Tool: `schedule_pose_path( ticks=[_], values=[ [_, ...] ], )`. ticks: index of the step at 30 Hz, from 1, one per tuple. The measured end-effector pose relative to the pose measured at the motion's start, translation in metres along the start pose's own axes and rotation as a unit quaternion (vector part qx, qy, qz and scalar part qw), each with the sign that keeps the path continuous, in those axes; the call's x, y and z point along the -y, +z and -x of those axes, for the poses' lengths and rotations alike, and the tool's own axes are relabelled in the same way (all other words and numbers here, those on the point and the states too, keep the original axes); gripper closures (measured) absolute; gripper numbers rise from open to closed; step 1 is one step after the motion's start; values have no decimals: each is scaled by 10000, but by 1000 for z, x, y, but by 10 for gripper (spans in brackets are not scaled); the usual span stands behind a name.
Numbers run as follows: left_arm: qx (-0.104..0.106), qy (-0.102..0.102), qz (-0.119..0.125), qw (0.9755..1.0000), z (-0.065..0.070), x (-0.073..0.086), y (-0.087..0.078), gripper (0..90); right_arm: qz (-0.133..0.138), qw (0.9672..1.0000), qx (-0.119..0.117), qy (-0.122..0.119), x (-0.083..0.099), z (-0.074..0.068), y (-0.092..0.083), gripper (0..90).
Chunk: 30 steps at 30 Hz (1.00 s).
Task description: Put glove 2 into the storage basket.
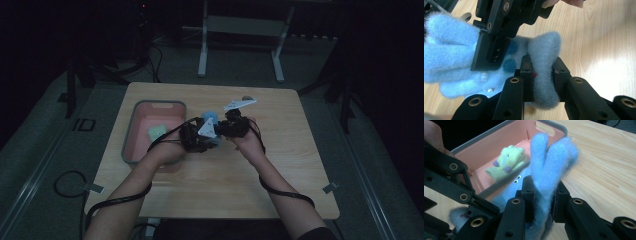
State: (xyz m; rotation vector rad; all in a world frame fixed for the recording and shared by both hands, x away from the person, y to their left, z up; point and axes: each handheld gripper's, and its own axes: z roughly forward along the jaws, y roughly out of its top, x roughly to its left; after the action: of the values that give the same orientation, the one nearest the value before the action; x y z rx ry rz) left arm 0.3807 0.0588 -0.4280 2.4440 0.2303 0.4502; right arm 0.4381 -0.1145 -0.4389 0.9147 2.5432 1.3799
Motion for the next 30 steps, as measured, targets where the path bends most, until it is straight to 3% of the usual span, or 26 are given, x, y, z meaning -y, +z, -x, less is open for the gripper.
schedule_pose_path(
  ticks=[20,30],
  values=[
    [-222,-271,-159,9993,-6,51,-41,755,-138,9988,-251,-385,-32,-43,51,760],
    [-315,-414,-288,9982,-10,75,-58,755,-158,9979,-443,-437,-46,-62,77,761]
  ],
)
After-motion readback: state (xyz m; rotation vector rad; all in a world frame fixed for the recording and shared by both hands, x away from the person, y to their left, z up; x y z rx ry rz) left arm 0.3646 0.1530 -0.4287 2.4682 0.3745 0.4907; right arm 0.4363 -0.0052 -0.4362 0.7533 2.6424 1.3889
